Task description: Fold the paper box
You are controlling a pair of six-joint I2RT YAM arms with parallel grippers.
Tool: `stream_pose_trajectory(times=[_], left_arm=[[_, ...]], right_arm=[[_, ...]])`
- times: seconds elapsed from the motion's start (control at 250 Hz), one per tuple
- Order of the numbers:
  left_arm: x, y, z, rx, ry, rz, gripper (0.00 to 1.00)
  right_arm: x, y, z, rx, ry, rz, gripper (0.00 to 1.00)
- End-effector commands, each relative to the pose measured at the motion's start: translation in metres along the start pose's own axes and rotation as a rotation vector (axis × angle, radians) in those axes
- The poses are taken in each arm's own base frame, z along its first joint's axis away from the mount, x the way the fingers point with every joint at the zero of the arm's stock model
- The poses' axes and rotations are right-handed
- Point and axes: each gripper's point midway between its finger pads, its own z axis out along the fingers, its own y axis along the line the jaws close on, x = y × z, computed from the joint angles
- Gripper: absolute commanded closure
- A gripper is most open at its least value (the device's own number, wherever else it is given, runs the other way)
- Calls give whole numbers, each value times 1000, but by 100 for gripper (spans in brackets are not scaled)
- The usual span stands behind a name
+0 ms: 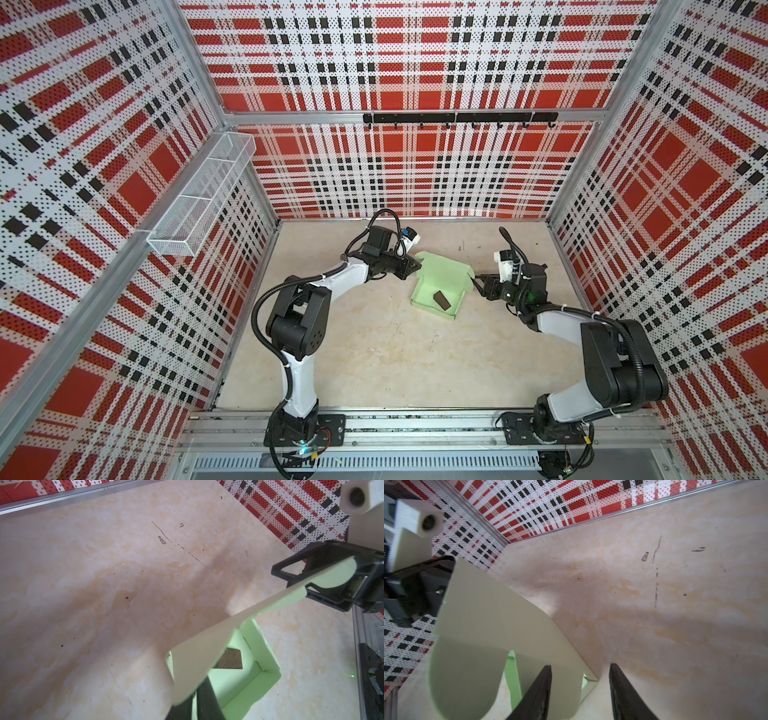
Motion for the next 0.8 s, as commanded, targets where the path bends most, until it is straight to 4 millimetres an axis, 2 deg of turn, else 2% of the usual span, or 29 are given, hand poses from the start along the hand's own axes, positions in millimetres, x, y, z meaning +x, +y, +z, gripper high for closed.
stream_pose_trajectory(times=[0.0,0.396,0.472,0.644,0.796], left_arm=[[0,-7,-2,5,9,3,90],[0,-7,-2,4,8,1,90],[0,-8,-1,6,9,1,90],[2,-9,0,4,15,8,90],[4,-10,-1,3,18,8,90]], right_arm=[[-2,31,-2,-127,-25,-55,53],[48,87,-6,-258,85,-161,52],[54,88,-3,-242,88,-181,52],[49,95,-3,-268,4,-152,52],[65,106,2,-289,37,-202,52]])
